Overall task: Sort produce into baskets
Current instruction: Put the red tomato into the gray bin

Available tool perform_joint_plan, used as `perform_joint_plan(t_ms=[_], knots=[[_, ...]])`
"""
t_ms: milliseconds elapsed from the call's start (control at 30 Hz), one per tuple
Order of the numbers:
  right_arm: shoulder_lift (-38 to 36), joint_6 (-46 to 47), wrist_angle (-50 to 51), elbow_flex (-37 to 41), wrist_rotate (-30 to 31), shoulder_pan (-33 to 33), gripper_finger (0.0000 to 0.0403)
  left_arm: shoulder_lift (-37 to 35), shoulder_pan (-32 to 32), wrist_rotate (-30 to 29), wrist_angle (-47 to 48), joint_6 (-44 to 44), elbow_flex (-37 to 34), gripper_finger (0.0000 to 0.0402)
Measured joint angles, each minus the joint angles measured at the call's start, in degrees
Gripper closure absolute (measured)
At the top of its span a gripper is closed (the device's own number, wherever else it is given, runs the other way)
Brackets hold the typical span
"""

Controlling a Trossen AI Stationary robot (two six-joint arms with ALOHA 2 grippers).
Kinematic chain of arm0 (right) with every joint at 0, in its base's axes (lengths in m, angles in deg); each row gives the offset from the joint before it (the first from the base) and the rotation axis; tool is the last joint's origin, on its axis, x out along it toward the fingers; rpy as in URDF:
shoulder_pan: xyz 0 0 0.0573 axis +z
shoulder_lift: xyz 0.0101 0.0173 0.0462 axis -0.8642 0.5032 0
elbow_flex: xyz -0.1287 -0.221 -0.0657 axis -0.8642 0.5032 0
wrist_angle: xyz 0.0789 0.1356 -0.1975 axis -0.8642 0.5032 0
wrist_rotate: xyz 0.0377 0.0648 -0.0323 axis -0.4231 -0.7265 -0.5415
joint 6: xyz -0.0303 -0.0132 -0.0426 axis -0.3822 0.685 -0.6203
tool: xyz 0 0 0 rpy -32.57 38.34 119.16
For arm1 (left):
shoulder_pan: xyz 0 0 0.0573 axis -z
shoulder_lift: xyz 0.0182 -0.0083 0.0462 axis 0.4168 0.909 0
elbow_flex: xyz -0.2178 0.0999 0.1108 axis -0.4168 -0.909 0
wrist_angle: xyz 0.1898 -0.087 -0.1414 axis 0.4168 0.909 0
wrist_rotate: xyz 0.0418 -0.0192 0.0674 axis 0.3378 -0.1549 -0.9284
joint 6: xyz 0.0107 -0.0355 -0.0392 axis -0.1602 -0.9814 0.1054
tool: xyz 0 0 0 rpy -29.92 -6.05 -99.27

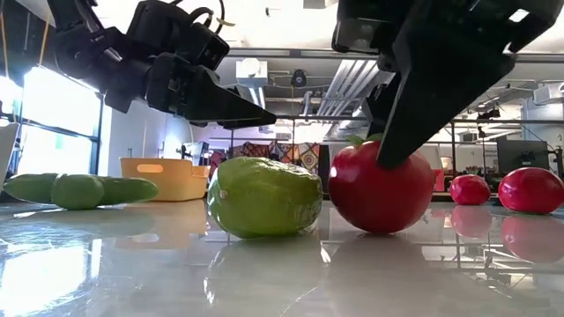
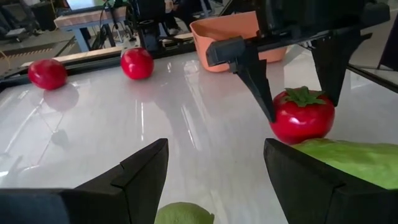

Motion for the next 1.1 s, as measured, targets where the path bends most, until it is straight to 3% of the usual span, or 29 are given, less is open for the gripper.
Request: perform_joint_plan(t_ms=[433,667,733,933,1100], knots=[[-1.2,-0.9,3.6,-2.1,-0.7,-0.1,0.0119,-0.9,1.6,-0.7,1.4,-2.5,0.0,0.0149],[-5.6,-6.4,7.4,-5.7,0.7,-1.0,0.0123,-6.3,7.5,-5.9,3.0,8.2,0.0,0.0149],[-6.7,-7.7,6.9,-5.7,0.1,-2.3,0.0123,-7.6,11.0,-9.6,4.5,14.0,0.0,0.0149],[-6.9,-11.6,3.6,-5.7,-4.5,-6.6,0.0123,-7.8,22.9,-30.1,6.8,32.8,2.6,0.0149],[-6.9,-14.6,-2.5,-5.7,-9.8,-9.3,0.0123,-5.5,27.4,-38.1,12.1,38.4,6.7,0.0148]])
